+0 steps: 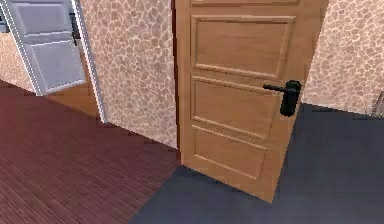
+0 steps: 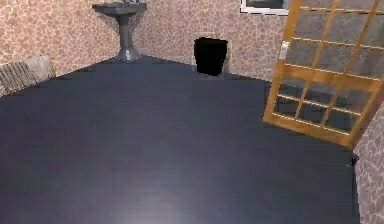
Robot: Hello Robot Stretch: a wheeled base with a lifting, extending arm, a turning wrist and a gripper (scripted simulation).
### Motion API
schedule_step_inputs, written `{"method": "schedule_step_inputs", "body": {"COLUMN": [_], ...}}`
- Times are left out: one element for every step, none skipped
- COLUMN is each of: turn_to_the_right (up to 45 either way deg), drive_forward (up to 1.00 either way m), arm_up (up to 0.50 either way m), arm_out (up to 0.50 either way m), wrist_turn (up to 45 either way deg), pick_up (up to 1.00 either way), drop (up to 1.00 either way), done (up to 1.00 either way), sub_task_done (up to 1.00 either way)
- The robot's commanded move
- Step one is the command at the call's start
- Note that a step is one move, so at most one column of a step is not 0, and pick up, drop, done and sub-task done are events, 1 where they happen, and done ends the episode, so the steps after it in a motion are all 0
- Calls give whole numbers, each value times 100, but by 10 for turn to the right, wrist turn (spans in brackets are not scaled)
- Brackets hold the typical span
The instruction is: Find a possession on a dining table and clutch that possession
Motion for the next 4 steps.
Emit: {"method": "schedule_step_inputs", "body": {"turn_to_the_right": [300,0,-450,-390], "drive_forward": [0,25,0,0], "arm_up": [0,0,0,0], "arm_out": [0,0,0,0], "wrist_turn": [0,0,0,0], "pick_up": [0,0,0,0], "drop": [0,0,0,0], "done": [0,0,0,0], "sub_task_done": [0,0,0,0]}}
